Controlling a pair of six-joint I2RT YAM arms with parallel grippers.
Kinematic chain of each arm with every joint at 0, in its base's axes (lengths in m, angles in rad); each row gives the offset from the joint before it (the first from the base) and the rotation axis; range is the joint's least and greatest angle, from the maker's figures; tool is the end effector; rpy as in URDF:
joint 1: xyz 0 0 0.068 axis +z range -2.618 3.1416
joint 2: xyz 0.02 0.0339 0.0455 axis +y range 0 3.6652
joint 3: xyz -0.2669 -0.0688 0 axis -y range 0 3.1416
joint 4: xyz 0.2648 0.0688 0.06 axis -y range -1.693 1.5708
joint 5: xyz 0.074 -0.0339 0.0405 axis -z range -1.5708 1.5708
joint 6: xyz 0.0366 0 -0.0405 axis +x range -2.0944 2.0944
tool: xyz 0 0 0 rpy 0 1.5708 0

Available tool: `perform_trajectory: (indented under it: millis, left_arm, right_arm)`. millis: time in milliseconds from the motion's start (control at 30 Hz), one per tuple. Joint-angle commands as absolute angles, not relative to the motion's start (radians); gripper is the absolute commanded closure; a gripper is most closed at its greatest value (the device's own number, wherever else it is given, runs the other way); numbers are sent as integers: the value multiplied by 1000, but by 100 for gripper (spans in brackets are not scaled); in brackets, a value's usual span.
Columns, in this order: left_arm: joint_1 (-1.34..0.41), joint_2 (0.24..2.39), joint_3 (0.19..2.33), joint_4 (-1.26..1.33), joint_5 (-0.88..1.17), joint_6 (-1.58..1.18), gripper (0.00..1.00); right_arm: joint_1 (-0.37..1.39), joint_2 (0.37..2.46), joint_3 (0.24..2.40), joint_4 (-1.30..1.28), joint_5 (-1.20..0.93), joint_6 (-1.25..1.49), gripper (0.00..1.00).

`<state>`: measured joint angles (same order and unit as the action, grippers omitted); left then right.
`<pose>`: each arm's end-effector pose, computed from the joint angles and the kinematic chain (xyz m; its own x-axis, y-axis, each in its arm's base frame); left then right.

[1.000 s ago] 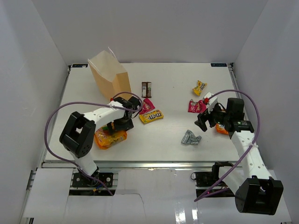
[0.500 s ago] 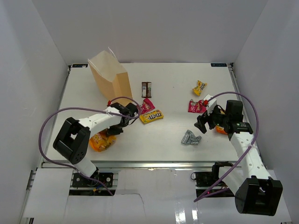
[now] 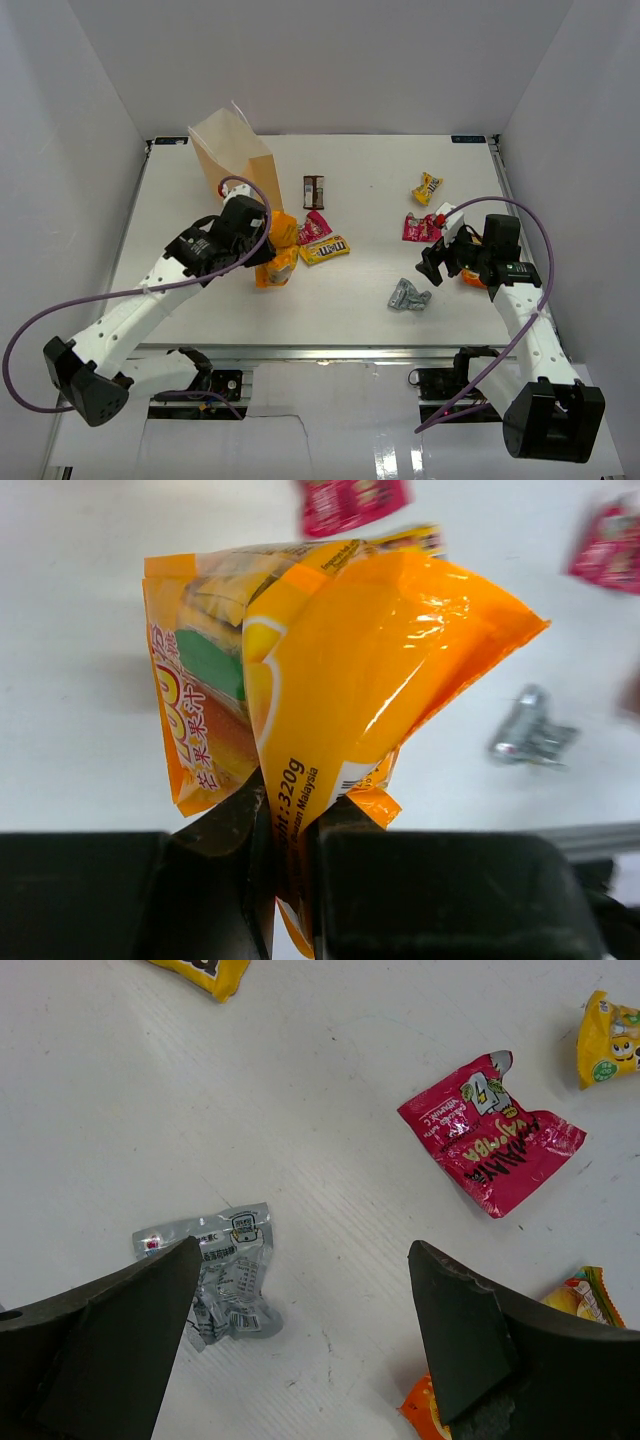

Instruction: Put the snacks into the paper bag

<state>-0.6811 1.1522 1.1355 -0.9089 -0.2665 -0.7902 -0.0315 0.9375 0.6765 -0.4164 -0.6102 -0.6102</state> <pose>0.1949 -0.1455 0.3256 -0.7810 -0.2493 -0.5727 -0.1001 0.9550 -0.2792 0.2149 0.0142 0.2531 -0.2725 -0.4613 -0.8444 -0.7036 0.6941 -0.1522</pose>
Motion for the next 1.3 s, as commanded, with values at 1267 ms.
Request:
perform_trajectory:
  millis: [1267]
  left_arm:
    - [-75, 1648, 2114, -831, 45, -712, 100]
  right_arm:
    - [-35, 925, 664, -362, -618, -637, 10]
